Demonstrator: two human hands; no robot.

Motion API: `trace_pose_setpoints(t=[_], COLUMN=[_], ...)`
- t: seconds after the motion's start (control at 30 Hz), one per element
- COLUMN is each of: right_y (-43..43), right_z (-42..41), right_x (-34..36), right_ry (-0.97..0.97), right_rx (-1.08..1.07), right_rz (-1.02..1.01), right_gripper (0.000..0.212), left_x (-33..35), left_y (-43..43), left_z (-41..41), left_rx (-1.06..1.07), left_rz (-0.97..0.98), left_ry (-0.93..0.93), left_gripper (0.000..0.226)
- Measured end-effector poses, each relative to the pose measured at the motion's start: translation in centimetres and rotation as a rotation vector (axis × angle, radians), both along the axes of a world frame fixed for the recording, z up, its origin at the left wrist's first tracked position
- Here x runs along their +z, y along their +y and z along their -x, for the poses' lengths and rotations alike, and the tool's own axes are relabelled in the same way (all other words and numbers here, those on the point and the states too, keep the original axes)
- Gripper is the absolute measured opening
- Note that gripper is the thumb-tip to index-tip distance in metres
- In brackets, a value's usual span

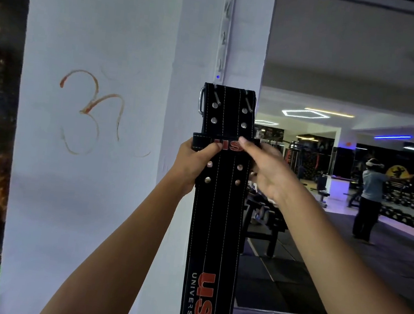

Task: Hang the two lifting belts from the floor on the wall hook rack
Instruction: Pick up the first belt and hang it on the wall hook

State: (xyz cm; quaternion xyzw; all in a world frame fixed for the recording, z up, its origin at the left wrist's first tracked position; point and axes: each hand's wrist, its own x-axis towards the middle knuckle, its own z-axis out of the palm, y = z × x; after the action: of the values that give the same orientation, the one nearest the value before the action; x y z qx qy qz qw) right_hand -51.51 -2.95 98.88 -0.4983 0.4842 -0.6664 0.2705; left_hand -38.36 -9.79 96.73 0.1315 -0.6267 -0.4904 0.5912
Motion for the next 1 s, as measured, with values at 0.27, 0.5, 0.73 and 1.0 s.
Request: trace_pose_setpoints(t=[0.27,0.5,0.73,1.0], right_y=[0.2,-0.6,-0.5,0.0], right_z=[0.0,0.0,-0.2,-0.4], right_x=[2.8,1.6,0.1,1.1], right_ry=[-0.008,-0.061,-0.033,0.082], right_rx=[0.143,0.070,0.123,0.120], right_rz=[0.060,0.072,0.050,0.048], right_gripper=[0.006,0.025,0.043,0.031], left_x=[0.4,3.6,5.9,6.2], left_y=[-0.3,-0.2,-0.2,-0.3], left_z=[-1.5,-3.0,-1.9,-0.7], left_rx=[-0.152,-0.176,0.010,0.120], left_rz=[0.020,-0.084,-0.301,-0.220], left_ry=[-0.087,-0.140,0.125,0.280], left_gripper=[0.026,0.027,0.026,0.027])
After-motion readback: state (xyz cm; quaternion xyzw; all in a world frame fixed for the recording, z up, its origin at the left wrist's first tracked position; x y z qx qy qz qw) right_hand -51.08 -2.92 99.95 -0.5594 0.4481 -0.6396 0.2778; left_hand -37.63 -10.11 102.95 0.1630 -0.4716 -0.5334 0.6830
